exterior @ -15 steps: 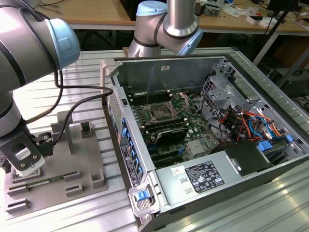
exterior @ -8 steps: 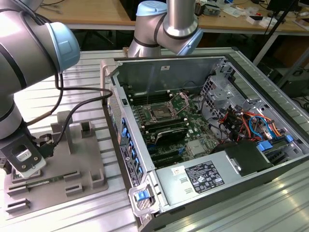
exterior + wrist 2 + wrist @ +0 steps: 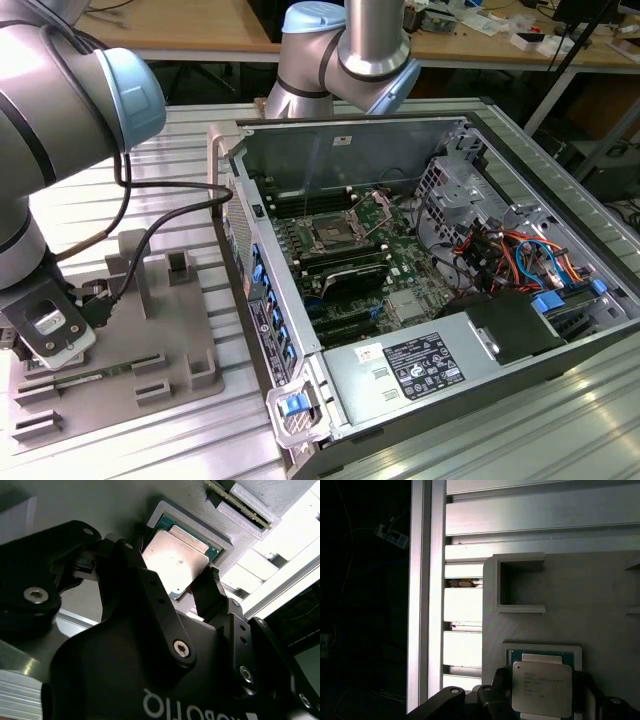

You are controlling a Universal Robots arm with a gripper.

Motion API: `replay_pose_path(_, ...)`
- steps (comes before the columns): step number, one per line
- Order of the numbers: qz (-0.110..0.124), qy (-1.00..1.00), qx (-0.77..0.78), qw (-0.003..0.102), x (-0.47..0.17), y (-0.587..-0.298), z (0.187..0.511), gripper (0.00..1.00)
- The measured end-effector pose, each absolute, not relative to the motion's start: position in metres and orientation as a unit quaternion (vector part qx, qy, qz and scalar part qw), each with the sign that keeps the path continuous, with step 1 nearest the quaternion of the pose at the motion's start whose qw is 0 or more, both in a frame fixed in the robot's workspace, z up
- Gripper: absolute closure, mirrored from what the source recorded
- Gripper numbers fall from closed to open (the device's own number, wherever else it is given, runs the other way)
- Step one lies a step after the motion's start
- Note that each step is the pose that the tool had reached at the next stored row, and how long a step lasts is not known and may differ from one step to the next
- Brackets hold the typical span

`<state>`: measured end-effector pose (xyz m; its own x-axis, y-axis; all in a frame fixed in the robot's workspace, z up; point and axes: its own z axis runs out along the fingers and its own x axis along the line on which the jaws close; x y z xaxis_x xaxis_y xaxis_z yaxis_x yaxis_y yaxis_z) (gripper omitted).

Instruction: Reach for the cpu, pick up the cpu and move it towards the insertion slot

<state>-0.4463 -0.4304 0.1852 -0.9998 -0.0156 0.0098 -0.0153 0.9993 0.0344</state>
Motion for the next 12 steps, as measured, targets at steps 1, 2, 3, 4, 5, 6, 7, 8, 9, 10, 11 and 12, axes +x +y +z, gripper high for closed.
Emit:
replay_pose_path(1, -0.017, -1.000, 0.008, 0.005, -0.4463, -0.4304, 0.1852, 0.35)
replay_pose_path(2, -0.017, -1.000, 0.008, 0.005, -0.4463, -0.4304, 0.1854, 0.35)
replay_pose_path(3, -0.017, -1.000, 0.008, 0.005, -0.4463, -0.4304, 0.1859, 0.35)
replay_pose_path(4, -0.017, -1.000, 0.008, 0.005, -0.4463, -0.4304, 0.1863, 0.35)
replay_pose_path(5, -0.017, -1.000, 0.008, 0.005, -0.4463, -0.4304, 0.1865, 0.35)
replay_pose_path(6, -0.017, -1.000, 0.008, 0.005, -0.4463, -0.4304, 0.1865, 0.35)
replay_pose_path(7, -0.017, -1.000, 0.008, 0.005, -0.4463, -0.4304, 0.1866, 0.35)
replay_pose_path(8, -0.017, -1.000, 0.008, 0.005, -0.4463, -0.4304, 0.1866, 0.35)
replay_pose_path(9, -0.017, -1.000, 0.008, 0.005, -0.4463, -0.4304, 0.1866, 0.35)
replay_pose_path(10, -0.017, -1.000, 0.008, 0.005, -0.4463, -0.4304, 0.1866, 0.35)
replay_pose_path(11, -0.017, -1.000, 0.008, 0.005, -0.4463, -0.4304, 0.1867, 0.36)
replay_pose_path(12, -0.017, -1.000, 0.008, 0.005, -0.4463, -0.4304, 0.1867, 0.44)
